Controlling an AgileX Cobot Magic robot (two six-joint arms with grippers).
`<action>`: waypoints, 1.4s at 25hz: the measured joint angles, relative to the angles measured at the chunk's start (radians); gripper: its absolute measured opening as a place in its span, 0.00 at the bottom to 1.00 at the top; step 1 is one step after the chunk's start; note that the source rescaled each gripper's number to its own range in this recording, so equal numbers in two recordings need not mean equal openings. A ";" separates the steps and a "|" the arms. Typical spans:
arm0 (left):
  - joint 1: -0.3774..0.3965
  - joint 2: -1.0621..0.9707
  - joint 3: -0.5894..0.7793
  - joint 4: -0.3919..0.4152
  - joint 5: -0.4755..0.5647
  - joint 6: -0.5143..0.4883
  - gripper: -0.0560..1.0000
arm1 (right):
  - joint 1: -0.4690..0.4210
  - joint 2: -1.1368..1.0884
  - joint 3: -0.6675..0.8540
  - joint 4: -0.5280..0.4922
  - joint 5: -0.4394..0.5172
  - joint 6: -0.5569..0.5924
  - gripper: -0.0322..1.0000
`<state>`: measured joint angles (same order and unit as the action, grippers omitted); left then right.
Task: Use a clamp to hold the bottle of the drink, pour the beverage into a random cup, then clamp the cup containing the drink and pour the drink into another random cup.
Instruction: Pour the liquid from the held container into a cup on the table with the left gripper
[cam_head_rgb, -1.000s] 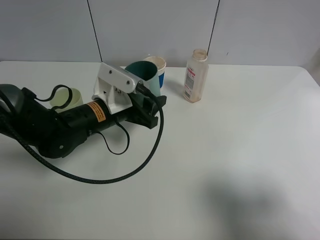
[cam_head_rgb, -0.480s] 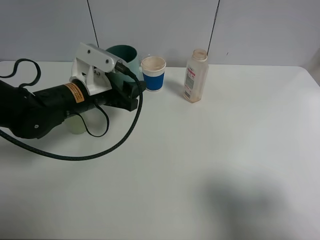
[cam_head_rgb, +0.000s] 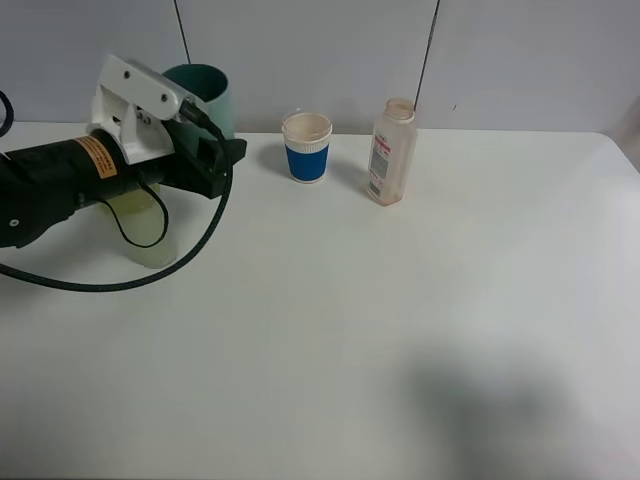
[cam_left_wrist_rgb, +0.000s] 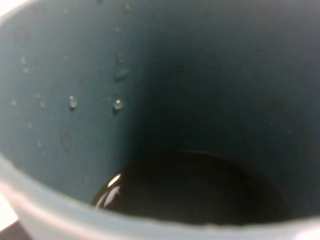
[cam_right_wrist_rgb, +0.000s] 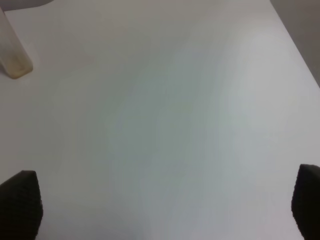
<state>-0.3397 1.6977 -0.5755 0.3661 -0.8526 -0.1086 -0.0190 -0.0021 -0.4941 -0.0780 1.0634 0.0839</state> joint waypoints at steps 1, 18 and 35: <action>0.015 -0.002 0.000 0.011 0.001 -0.002 0.05 | 0.000 0.000 0.000 0.000 0.000 0.000 1.00; 0.220 -0.009 0.000 0.124 -0.037 -0.039 0.05 | 0.000 0.000 0.000 0.000 0.000 0.000 1.00; 0.444 -0.048 0.000 0.276 -0.046 -0.089 0.05 | 0.000 0.000 0.000 0.000 0.000 0.000 1.00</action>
<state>0.1047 1.6501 -0.5755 0.6420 -0.8986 -0.1980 -0.0190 -0.0021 -0.4941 -0.0780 1.0634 0.0839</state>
